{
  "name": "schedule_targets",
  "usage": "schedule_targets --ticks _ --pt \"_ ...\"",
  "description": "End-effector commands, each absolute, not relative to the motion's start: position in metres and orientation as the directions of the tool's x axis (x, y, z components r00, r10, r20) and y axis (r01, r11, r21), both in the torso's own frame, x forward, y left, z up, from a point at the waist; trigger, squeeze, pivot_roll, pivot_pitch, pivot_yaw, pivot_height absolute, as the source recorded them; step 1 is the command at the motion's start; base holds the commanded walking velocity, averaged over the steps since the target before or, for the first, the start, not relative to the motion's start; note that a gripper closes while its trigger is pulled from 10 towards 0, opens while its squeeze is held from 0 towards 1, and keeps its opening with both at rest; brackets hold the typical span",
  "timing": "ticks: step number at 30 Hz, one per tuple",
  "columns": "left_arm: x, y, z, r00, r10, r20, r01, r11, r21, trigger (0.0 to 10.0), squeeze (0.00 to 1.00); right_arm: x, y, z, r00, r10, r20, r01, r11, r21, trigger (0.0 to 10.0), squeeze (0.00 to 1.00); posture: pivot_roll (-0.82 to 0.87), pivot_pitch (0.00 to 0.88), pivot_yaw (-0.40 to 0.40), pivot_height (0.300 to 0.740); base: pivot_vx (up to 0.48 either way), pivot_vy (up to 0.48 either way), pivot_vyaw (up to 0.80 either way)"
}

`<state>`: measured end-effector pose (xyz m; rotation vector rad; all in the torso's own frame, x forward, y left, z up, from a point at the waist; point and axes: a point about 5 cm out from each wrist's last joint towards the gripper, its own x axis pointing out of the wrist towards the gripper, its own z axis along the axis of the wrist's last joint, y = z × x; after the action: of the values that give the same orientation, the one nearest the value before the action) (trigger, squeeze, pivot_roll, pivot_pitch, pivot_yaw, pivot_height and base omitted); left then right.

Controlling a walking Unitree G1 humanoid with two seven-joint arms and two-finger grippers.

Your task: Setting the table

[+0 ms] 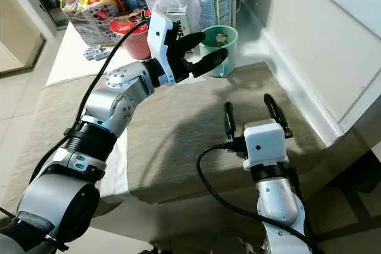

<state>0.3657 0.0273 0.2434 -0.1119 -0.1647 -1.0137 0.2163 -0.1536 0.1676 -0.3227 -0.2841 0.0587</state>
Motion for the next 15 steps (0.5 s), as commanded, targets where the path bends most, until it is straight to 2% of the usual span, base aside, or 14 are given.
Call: schedule_targets --ticks 1,11,12,13,14,15 --pt "0.369 0.029 0.253 0.513 -0.833 0.205 0.850 0.527 0.015 10.0 0.00 0.214 -0.155 0.153 0.979 0.087 0.184 -0.022 0.944 -0.329 10.0 0.00 -0.36 0.141 0.206 0.740 0.000 0.000 0.00" --pt "0.370 0.019 0.256 0.498 -0.840 0.215 0.857 0.515 0.026 10.0 0.00 0.213 -0.154 0.153 0.980 0.084 0.183 -0.020 0.945 -0.327 10.0 0.00 -0.37 0.144 0.214 0.740 0.000 0.000 0.00" --pt "0.371 0.018 0.256 0.498 -0.840 0.216 0.857 0.515 0.027 9.3 0.00 0.213 -0.154 0.153 0.980 0.084 0.182 -0.020 0.945 -0.326 10.0 0.00 -0.37 0.144 0.214 0.740 0.000 0.000 0.00" --pt "0.371 0.017 0.256 0.497 -0.841 0.216 0.858 0.514 0.026 9.3 0.00 0.212 -0.154 0.153 0.980 0.083 0.182 -0.019 0.945 -0.326 10.0 0.00 -0.37 0.144 0.214 0.740 0.000 0.000 0.00" --pt "0.371 0.016 0.257 0.496 -0.841 0.217 0.858 0.513 0.027 4.8 0.00 0.212 -0.154 0.153 0.980 0.082 0.182 -0.018 0.945 -0.325 10.0 0.00 -0.37 0.145 0.216 0.740 0.000 0.000 0.00" --pt "0.372 0.015 0.257 0.497 -0.840 0.217 0.857 0.514 0.028 0.7 0.00 0.212 -0.154 0.153 0.980 0.081 0.181 -0.018 0.946 -0.325 10.0 0.00 -0.37 0.145 0.216 0.740 0.000 0.000 0.00"
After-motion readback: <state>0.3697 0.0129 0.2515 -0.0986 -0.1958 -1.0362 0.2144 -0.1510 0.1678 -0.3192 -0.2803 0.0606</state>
